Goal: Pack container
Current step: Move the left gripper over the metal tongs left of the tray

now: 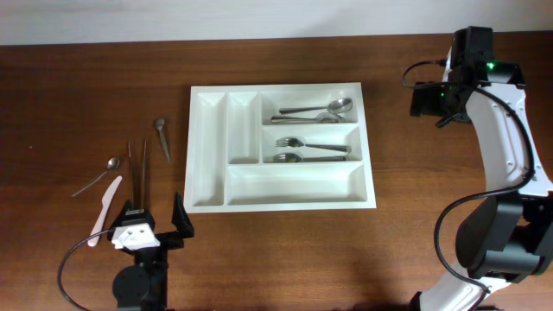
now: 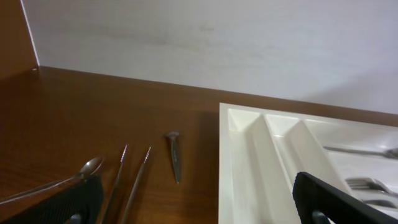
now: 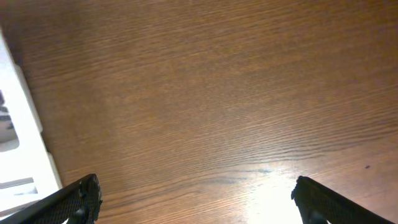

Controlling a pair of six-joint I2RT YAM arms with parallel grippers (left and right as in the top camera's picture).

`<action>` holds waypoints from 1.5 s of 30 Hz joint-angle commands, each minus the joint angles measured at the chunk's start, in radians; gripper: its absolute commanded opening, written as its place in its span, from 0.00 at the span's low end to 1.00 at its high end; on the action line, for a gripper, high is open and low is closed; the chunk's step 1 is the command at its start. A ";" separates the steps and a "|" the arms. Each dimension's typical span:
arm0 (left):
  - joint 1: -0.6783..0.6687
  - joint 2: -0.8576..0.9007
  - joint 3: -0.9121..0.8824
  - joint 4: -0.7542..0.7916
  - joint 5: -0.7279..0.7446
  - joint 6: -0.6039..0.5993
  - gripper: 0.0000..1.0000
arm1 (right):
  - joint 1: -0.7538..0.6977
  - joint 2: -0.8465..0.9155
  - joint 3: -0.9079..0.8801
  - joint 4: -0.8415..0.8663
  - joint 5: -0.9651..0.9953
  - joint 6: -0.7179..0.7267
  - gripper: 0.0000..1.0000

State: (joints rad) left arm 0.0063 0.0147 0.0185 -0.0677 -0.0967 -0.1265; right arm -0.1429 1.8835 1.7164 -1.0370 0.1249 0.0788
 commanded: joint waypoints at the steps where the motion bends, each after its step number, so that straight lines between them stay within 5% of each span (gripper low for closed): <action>1: 0.003 -0.010 -0.006 0.045 -0.024 0.014 0.99 | -0.002 -0.038 0.010 0.001 -0.024 0.016 0.99; 8: 0.003 0.003 0.096 0.142 -0.089 0.012 0.99 | -0.002 -0.037 0.010 0.001 -0.024 0.016 0.99; 15: 0.003 0.227 0.376 -0.080 -0.192 0.054 0.99 | -0.002 -0.037 0.010 0.001 -0.024 0.016 0.99; 23: 0.003 0.724 0.743 -0.408 -0.185 0.098 0.99 | -0.002 -0.037 0.010 0.001 -0.024 0.016 0.99; 29: 0.003 0.971 0.861 -0.488 -0.090 0.097 0.99 | -0.002 -0.037 0.010 0.001 -0.024 0.016 0.99; 35: 0.003 1.058 0.864 -0.580 0.164 0.094 0.99 | -0.002 -0.037 0.010 0.001 -0.024 0.016 0.99; 45: 0.003 1.106 0.864 -0.627 0.206 0.094 0.99 | -0.002 -0.037 0.010 0.001 -0.024 0.016 0.99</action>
State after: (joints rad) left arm 0.0071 1.1168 0.8623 -0.6857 0.0734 -0.0448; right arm -0.1429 1.8801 1.7164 -1.0370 0.1059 0.0830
